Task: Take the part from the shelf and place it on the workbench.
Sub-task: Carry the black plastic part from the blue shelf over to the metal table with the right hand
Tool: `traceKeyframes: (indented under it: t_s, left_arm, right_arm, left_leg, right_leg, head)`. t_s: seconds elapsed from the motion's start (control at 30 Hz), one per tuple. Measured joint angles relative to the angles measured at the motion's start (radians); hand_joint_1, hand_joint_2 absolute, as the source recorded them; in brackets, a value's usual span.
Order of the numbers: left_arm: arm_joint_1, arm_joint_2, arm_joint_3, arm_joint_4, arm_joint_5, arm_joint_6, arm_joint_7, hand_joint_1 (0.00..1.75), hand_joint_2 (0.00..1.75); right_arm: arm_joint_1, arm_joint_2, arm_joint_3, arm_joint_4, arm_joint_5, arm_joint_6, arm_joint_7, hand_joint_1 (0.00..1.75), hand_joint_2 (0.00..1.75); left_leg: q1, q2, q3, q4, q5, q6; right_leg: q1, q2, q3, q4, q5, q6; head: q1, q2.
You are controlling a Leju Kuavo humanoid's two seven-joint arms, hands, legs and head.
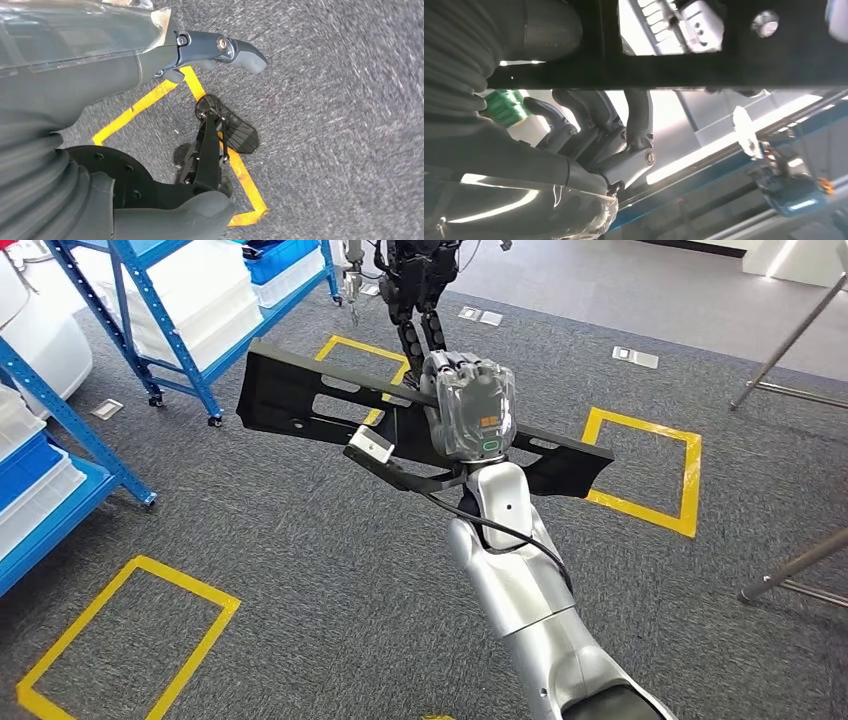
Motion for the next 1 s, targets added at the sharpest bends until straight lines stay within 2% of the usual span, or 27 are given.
traceKeyframes:
  t_s: [0.03,0.07,0.1,0.13,0.17,0.2,0.27,0.3,0.33,0.37,0.43,0.47,0.5,0.53,0.57,0.6,0.67,0.7,0.73,0.8,0.83,0.87,0.93,1.0]
  left_arm:
    - [0.0,0.0,0.0,0.0,0.0,0.0,0.0,0.0,1.75]
    - [0.0,0.0,0.0,0.0,0.001,0.0,0.0,0.0,1.75]
    - [-0.001,0.0,0.0,0.0,0.003,0.002,0.0,0.0,1.75]
    - [-0.001,0.0,0.0,0.0,0.005,0.005,0.0,0.0,1.75]
    - [-0.001,0.0,0.0,0.0,0.008,0.009,0.0,0.0,1.75]
    - [-0.002,0.0,0.0,0.0,0.01,0.014,0.0,0.0,1.75]
    - [-0.005,0.0,0.001,0.0,0.015,0.025,0.0,0.0,1.75]
    - [-0.006,-0.001,0.001,0.0,0.017,0.029,0.001,0.0,1.75]
    - [-0.007,-0.002,0.001,0.0,0.019,0.034,0.001,0.0,1.75]
    - [-0.007,-0.004,0.002,0.0,0.02,0.037,0.002,0.0,1.75]
    - [-0.006,-0.005,0.003,0.0,0.022,0.044,0.003,0.0,1.75]
    - [-0.006,-0.005,0.004,0.001,0.024,0.046,0.003,0.0,1.75]
    - [-0.005,-0.006,0.005,0.001,0.026,0.048,0.004,0.0,1.75]
    - [-0.005,-0.006,0.005,0.001,0.027,0.048,0.005,0.0,1.75]
    - [-0.005,-0.006,0.005,0.001,0.027,0.046,0.007,0.0,1.75]
    - [-0.005,-0.007,0.005,0.001,0.024,0.042,0.008,0.0,1.75]
    - [-0.005,-0.006,0.005,0.001,0.016,0.031,0.011,0.0,1.75]
    - [-0.005,-0.006,0.005,0.001,0.009,0.025,0.014,0.0,1.75]
    - [-0.005,-0.005,0.004,0.001,0.002,0.02,0.016,0.0,1.75]
    - [-0.005,-0.006,0.001,0.001,-0.018,0.008,0.021,0.0,1.75]
    - [-0.005,-0.006,-0.001,0.001,-0.028,0.002,0.022,0.0,1.75]
    - [-0.004,-0.006,-0.003,0.001,-0.039,-0.005,0.022,0.0,1.75]
    - [-0.003,-0.005,-0.01,0.0,-0.062,-0.02,0.022,0.0,1.75]
    - [-0.002,-0.003,-0.02,0.0,-0.081,-0.036,0.02,0.0,1.75]
  right_arm:
    - [0.002,-0.001,0.0,0.0,0.0,0.0,0.0,1.75,1.75]
    - [0.002,-0.002,0.0,0.0,0.0,0.0,0.0,1.75,1.75]
    - [0.001,-0.002,0.0,0.0,-0.001,0.0,-0.002,1.75,1.75]
    - [-0.001,0.0,0.0,0.0,-0.005,-0.001,-0.004,1.75,1.75]
    - [-0.004,0.001,0.0,0.001,-0.01,-0.002,-0.008,1.75,1.75]
    - [-0.008,0.004,0.0,0.002,-0.016,-0.002,-0.012,1.75,1.75]
    - [-0.014,0.008,-0.001,0.007,-0.028,-0.004,-0.02,1.75,1.75]
    - [-0.018,0.011,-0.001,0.01,-0.032,-0.006,-0.023,1.75,1.75]
    - [-0.021,0.013,-0.001,0.013,-0.034,-0.008,-0.024,1.75,1.75]
    - [-0.024,0.016,-0.001,0.016,-0.036,-0.012,-0.024,1.75,1.75]
    - [-0.028,0.024,0.0,0.024,-0.037,-0.02,-0.025,1.75,1.75]
    - [-0.029,0.027,0.0,0.029,-0.038,-0.025,-0.026,1.75,1.75]
    - [-0.029,0.029,0.0,0.034,-0.04,-0.027,-0.028,1.75,1.75]
    - [-0.029,0.029,0.0,0.039,-0.042,-0.029,-0.029,1.75,1.75]
    - [-0.029,0.029,0.0,0.043,-0.042,-0.031,-0.031,1.75,1.75]
    - [-0.03,0.03,0.0,0.047,-0.041,-0.032,-0.032,1.75,1.75]
    - [-0.031,0.03,0.0,0.053,-0.031,-0.036,-0.027,1.75,1.75]
    - [-0.03,0.03,0.0,0.053,-0.022,-0.037,-0.02,1.75,1.75]
    - [-0.025,0.029,0.0,0.051,-0.01,-0.037,-0.012,1.75,1.75]
    - [-0.006,0.022,-0.002,0.033,0.022,-0.032,0.011,1.75,1.75]
    - [0.008,0.016,-0.004,0.017,0.036,-0.028,0.028,1.75,1.75]
    - [0.019,0.006,-0.005,-0.002,0.047,-0.021,0.051,1.75,1.75]
    - [0.042,-0.027,0.003,-0.047,0.057,-0.007,0.125,1.75,1.75]
    - [0.062,-0.084,0.03,-0.097,0.061,0.007,0.228,1.75,1.75]
  left_leg:
    - [0.0,0.014,-0.001,0.001,-0.001,-0.001]
    - [0.001,0.028,-0.001,0.003,-0.002,-0.004]
    - [0.001,0.041,0.0,0.007,-0.006,-0.009]
    - [0.0,0.052,-0.002,0.013,-0.01,-0.016]
    - [-0.002,0.062,-0.004,0.019,-0.015,-0.023]
    - [-0.004,0.071,-0.005,0.023,-0.019,-0.03]
    - [-0.003,0.09,-0.004,0.025,-0.022,-0.038]
    - [0.002,0.088,-0.004,0.028,-0.026,-0.043]
    - [0.006,0.072,-0.008,0.041,-0.039,-0.047]
    - [0.01,0.045,-0.02,0.073,-0.063,-0.051]
    - [0.013,-0.012,-0.076,0.199,-0.133,-0.055]
    - [0.012,-0.025,-0.11,0.269,-0.161,-0.055]
    - [0.012,-0.03,-0.136,0.318,-0.174,-0.054]
    - [0.012,-0.033,-0.146,0.331,-0.166,-0.05]
    - [0.012,-0.037,-0.137,0.302,-0.139,-0.045]
    - [0.011,-0.049,-0.111,0.241,-0.1,-0.038]
    - [0.01,-0.104,-0.051,0.107,-0.038,-0.022]
    - [0.008,-0.125,-0.033,0.066,-0.026,-0.016]
    - [0.006,-0.135,-0.025,0.049,-0.025,-0.012]
    - [0.004,-0.112,-0.018,0.033,-0.02,-0.008]
    - [0.004,-0.097,-0.012,0.02,-0.013,-0.006]
    - [0.005,-0.081,-0.006,0.007,-0.006,-0.003]
    - [0.001,-0.05,0.0,-0.006,0.002,0.001]
    - [-0.003,-0.022,-0.003,-0.005,0.002,0.002]
  right_leg:
    - [-0.003,-0.003,0.006,-0.001,0.002,0.009]
    - [-0.006,-0.012,0.036,-0.049,0.02,0.02]
    - [-0.009,-0.031,0.08,-0.123,0.041,0.029]
    - [-0.007,-0.052,0.121,-0.19,0.059,0.033]
    - [-0.006,-0.067,0.149,-0.241,0.072,0.03]
    - [-0.003,-0.073,0.16,-0.262,0.076,0.023]
    - [0.0,-0.052,0.154,-0.264,0.078,0.006]
    - [-0.001,-0.04,0.154,-0.265,0.08,0.0]
    - [-0.003,-0.029,0.153,-0.266,0.082,-0.005]
    - [-0.006,-0.019,0.153,-0.267,0.084,-0.011]
    - [-0.005,0.001,0.152,-0.267,0.086,-0.018]
    - [-0.001,0.012,0.151,-0.267,0.088,-0.021]
    - [0.002,0.024,0.151,-0.267,0.088,-0.022]
    - [0.004,0.037,0.151,-0.267,0.089,-0.023]
    - [0.007,0.051,0.151,-0.267,0.09,-0.025]
    - [0.008,0.064,0.152,-0.267,0.091,-0.025]
    - [0.009,0.088,0.15,-0.266,0.094,-0.023]
    - [0.009,0.098,0.146,-0.266,0.097,-0.019]
    - [0.006,0.109,0.142,-0.267,0.101,-0.013]
    - [0.004,0.13,0.135,-0.273,0.11,0.001]
    - [0.006,0.119,0.128,-0.268,0.108,0.004]
    - [0.01,0.095,0.115,-0.248,0.097,0.005]
    - [0.013,0.03,0.065,-0.148,0.048,-0.001]
    - [0.007,0.005,0.012,-0.029,0.002,0.0]
  head:
    - [0.001,0.0]
    - [0.001,0.0]
    - [0.002,0.0]
    - [0.002,0.0]
    - [0.001,0.0]
    - [-0.001,0.0]
    - [-0.003,0.0]
    - [-0.004,0.0]
    - [-0.004,0.0]
    - [-0.005,0.0]
    - [-0.008,0.0]
    - [-0.009,0.0]
    - [-0.009,0.0]
    - [-0.009,0.0]
    - [-0.009,0.0]
    - [-0.009,0.0]
    - [-0.008,0.0]
    - [-0.009,0.0]
    - [-0.009,0.0]
    - [-0.011,0.0]
    - [-0.011,0.0]
    - [-0.008,0.0]
    - [-0.003,0.0]
    - [0.0,0.0]
